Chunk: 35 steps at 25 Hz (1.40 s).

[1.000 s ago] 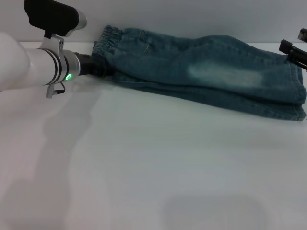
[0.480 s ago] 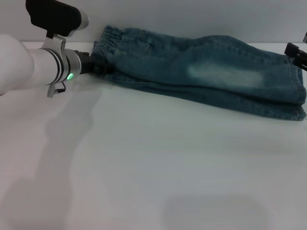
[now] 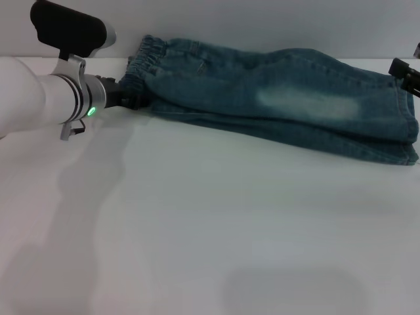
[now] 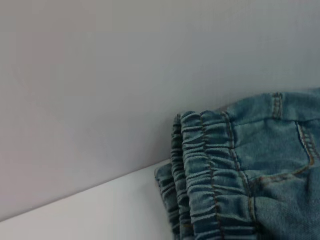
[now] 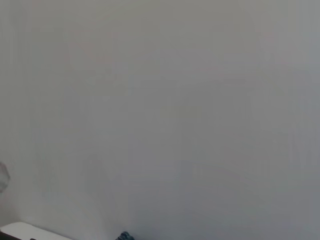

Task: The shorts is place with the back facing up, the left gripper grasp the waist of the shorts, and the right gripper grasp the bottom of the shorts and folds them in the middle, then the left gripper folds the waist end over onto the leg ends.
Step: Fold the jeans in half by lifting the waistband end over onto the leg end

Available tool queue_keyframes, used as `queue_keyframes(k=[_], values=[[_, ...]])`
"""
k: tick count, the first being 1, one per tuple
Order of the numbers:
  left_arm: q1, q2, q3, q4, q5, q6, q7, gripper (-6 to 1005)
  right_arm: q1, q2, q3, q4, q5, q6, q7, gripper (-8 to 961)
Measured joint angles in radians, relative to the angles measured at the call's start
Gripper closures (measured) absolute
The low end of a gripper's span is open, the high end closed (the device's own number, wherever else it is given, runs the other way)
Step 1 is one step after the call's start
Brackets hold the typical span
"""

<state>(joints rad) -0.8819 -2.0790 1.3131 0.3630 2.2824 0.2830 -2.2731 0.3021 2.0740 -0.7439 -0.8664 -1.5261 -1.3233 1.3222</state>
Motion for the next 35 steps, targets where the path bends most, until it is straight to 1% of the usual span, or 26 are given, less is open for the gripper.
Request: queue_keyframes(k=[5, 8, 12, 15, 25, 35], values=[[-0.002, 0.0, 0.001, -0.01, -0.004, -0.012, 0.0, 157, 0.0, 0.001, -0.001, -0.001, 0.0, -0.001, 0.0, 322], [-0.004, 0.001, 0.025, -0.011, -0.025, -0.015, 0.0, 157, 0.0, 0.002, -0.003, -0.001, 0.0, -0.001, 0.0, 323], [-0.005, 0.001, 0.113, -0.01, -0.098, -0.034, 0.0, 157, -0.002, 0.002, 0.0, -0.001, 0.0, -0.01, 0.0, 324], [-0.005, 0.001, 0.148, -0.008, -0.131, -0.041, 0.0, 157, -0.003, 0.002, 0.001, -0.001, 0.0, -0.014, 0.0, 324], [-0.006, 0.001, 0.158, -0.009, -0.146, -0.041, 0.0, 157, -0.003, 0.0, 0.003, 0.0, 0.009, -0.018, 0.0, 325], [0.001, 0.001, 0.159, -0.009, -0.147, -0.041, 0.005, 229, -0.003, 0.0, 0.005, 0.0, 0.023, -0.027, 0.0, 323]])
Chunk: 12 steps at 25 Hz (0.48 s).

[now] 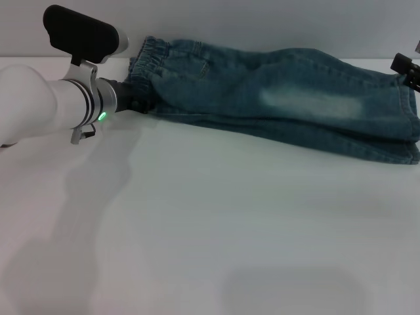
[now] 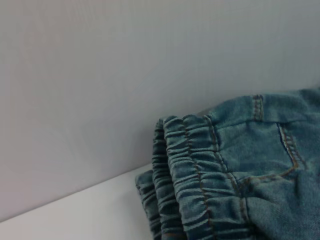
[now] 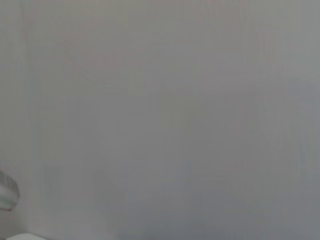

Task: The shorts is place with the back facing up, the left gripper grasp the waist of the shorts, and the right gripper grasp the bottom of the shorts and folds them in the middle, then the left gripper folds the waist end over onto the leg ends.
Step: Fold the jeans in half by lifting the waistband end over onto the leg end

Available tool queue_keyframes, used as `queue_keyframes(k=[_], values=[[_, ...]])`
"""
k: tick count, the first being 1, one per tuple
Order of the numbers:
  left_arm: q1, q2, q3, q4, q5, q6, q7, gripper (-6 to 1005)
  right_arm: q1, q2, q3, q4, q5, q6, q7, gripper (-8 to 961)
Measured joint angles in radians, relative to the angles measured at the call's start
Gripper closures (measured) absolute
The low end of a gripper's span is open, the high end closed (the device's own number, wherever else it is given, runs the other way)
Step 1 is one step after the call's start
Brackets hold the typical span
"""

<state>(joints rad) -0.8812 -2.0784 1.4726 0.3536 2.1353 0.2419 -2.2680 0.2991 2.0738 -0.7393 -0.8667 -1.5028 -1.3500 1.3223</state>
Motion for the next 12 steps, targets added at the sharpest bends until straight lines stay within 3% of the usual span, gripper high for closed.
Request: queue_keyframes(k=[3, 6, 12], values=[[0.001, 0.0, 0.014, 0.0, 0.0, 0.0, 0.006, 251, 0.0, 0.0, 0.0, 0.0, 0.001, 0.0, 0.0, 323], [0.003, 0.001, 0.034, 0.001, 0.0, -0.01, 0.006, 449, 0.0, 0.0, 0.0, 0.0, 0.001, 0.0, 0.0, 323], [0.012, 0.003, 0.035, 0.0, 0.0, -0.003, 0.007, 520, 0.0, 0.0, 0.0, 0.001, 0.001, 0.0, 0.0, 323]])
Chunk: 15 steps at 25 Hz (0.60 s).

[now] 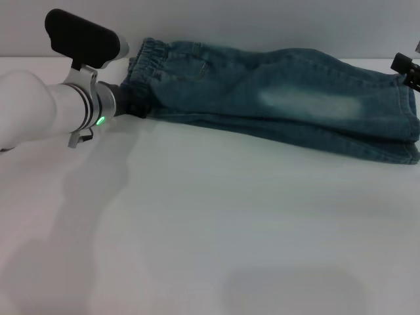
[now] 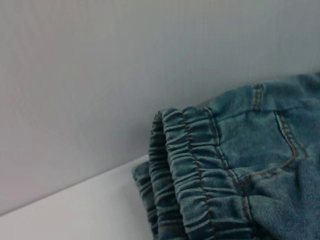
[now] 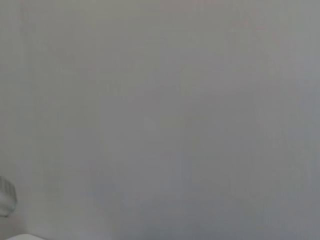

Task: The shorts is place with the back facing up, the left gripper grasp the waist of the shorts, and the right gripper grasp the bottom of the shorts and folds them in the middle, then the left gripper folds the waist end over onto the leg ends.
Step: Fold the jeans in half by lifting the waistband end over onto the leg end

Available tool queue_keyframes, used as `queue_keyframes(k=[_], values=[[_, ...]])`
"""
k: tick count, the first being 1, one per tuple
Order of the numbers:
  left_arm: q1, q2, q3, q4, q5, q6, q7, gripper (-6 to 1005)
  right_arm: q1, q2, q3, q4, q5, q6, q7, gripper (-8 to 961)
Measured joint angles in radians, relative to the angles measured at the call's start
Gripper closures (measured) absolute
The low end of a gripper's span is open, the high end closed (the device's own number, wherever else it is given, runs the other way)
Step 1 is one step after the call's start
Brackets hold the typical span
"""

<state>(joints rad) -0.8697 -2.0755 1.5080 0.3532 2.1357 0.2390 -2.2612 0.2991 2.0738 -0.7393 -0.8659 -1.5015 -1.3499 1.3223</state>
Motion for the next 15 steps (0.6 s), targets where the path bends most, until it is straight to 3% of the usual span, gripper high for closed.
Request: queue_keyframes(k=[10, 15], values=[[0.053, 0.005, 0.0, 0.05, 0.001, 0.039, -0.002, 593, 0.0, -0.001, 0.008, 0.018, 0.0, 0.01, -0.023, 322], [0.11, 0.01, 0.0, 0.133, 0.005, 0.082, -0.004, 649, 0.005, -0.003, 0.009, 0.04, 0.0, 0.026, -0.032, 322]])
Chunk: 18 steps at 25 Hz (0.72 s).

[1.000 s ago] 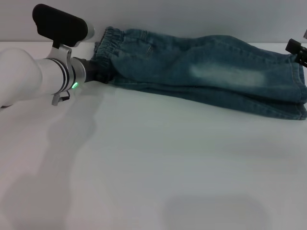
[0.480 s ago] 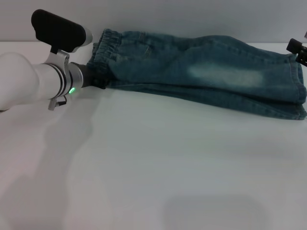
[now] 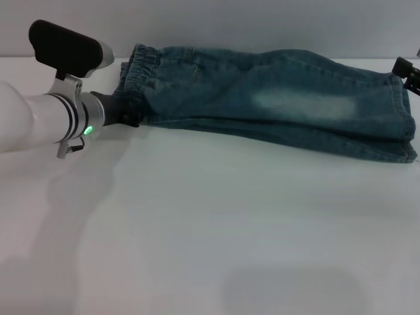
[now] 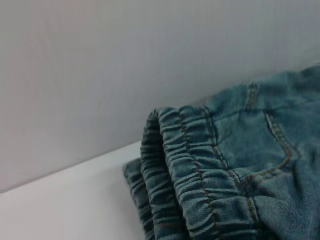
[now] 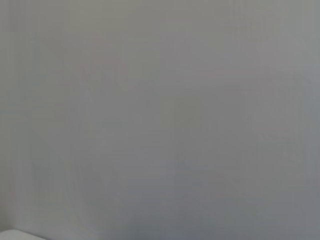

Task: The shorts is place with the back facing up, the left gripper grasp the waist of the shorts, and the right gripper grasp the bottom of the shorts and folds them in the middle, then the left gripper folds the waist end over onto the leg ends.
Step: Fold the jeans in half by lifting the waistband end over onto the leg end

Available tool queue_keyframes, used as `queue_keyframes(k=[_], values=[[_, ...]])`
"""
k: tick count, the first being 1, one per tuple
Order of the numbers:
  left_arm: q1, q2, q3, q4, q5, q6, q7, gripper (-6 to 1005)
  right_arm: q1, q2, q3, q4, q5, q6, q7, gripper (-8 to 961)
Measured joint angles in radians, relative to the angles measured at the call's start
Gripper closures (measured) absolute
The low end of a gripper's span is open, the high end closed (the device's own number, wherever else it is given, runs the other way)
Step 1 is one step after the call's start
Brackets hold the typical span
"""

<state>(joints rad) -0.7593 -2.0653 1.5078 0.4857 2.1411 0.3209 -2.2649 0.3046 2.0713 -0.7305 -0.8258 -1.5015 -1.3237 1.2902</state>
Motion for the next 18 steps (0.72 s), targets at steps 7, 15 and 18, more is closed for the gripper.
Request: queue_keyframes(k=[7, 15, 18], values=[[0.077, 0.002, 0.0, 0.143, 0.003, 0.041, 0.004, 689, 0.006, -0.001, 0.0, 0.027, -0.002, 0.027, -0.023, 323], [0.155, 0.004, -0.006, 0.255, 0.002, 0.078, 0.003, 731, 0.009, -0.001, 0.0, 0.064, -0.003, 0.048, -0.064, 324], [0.175, 0.005, -0.01, 0.285, -0.003, 0.084, 0.004, 773, 0.01, 0.0, 0.0, 0.079, -0.002, 0.051, -0.092, 324]])
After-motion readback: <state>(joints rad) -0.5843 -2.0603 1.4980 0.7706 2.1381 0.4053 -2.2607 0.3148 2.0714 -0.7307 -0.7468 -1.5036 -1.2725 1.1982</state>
